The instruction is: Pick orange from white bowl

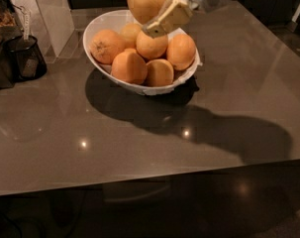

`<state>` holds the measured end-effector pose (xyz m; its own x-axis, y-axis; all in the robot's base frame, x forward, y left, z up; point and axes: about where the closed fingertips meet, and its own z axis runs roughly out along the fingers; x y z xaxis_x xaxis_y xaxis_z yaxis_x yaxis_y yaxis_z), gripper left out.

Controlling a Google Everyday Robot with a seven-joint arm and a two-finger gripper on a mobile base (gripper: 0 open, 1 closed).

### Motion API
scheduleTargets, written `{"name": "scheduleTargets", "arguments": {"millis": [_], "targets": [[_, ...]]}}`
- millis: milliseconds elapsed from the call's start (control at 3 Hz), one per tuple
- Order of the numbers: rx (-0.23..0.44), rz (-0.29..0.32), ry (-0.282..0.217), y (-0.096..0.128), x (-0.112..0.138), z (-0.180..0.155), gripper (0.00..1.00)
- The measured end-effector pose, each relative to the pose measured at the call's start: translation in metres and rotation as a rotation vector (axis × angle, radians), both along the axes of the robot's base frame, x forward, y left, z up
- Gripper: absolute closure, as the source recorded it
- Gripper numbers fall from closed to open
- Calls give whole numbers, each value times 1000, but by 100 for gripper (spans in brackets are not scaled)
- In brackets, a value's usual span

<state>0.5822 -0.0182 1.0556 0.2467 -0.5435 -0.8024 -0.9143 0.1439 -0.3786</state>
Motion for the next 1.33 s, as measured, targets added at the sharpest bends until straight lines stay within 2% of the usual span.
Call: {"name": "scheduleTargets", "arguments": {"millis": [333,667,1333], "targets": [[49,-64,-20,-19,-35,-12,100],[67,-126,0,-42,-57,-35,100],[85,-209,-6,-65,-92,-54,100]]}}
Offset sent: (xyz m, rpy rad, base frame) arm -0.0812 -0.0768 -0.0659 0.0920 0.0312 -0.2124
